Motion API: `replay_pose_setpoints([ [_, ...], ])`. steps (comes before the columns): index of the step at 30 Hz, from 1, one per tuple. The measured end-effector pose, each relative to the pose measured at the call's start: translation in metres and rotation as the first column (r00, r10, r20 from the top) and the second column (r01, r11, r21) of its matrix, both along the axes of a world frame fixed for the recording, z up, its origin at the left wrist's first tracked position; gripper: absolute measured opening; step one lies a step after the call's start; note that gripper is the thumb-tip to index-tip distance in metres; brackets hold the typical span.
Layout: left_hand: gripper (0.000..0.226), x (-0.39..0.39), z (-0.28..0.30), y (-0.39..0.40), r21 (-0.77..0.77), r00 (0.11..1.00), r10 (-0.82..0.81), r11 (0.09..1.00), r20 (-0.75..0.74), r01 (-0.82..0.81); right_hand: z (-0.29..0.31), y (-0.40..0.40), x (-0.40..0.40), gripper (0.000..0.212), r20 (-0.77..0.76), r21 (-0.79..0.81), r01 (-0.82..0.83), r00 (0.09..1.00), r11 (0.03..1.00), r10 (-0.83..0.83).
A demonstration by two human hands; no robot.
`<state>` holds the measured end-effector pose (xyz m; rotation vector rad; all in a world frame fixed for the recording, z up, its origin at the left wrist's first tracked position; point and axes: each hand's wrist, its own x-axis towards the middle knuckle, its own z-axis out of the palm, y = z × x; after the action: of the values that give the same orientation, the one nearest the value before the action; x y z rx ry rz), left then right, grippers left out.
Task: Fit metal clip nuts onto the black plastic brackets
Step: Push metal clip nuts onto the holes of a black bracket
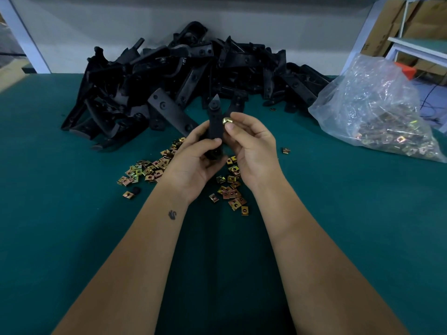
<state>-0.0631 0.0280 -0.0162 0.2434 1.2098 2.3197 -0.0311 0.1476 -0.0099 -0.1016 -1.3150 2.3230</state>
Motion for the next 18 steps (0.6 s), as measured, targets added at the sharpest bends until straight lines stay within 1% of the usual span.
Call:
replay_pose_setpoints([
  [2,0.037,0.0001,0.0016,-0.0003,-0.024,1.000,0.010,1.000,-0.028,-0.011,0.0002,0.0004,0.0005,0.020,-0.001,0.006,-0.010,1.000,1.000,0.010],
  [10,0.039,0.0029,0.0035,-0.0019,-0.183,0.972,0.087,0.975,-0.217,-0.128,0.0017,0.0005,0.0009,0.021,0.041,0.039,0.011,0.999,0.999,-0.012],
  [18,0.038,0.0023,0.0003,-0.0002,-0.274,0.934,0.093,0.942,-0.344,-0.194,0.0026,0.0016,0.0014,0.020,0.064,-0.006,0.037,0.997,0.999,-0.036],
])
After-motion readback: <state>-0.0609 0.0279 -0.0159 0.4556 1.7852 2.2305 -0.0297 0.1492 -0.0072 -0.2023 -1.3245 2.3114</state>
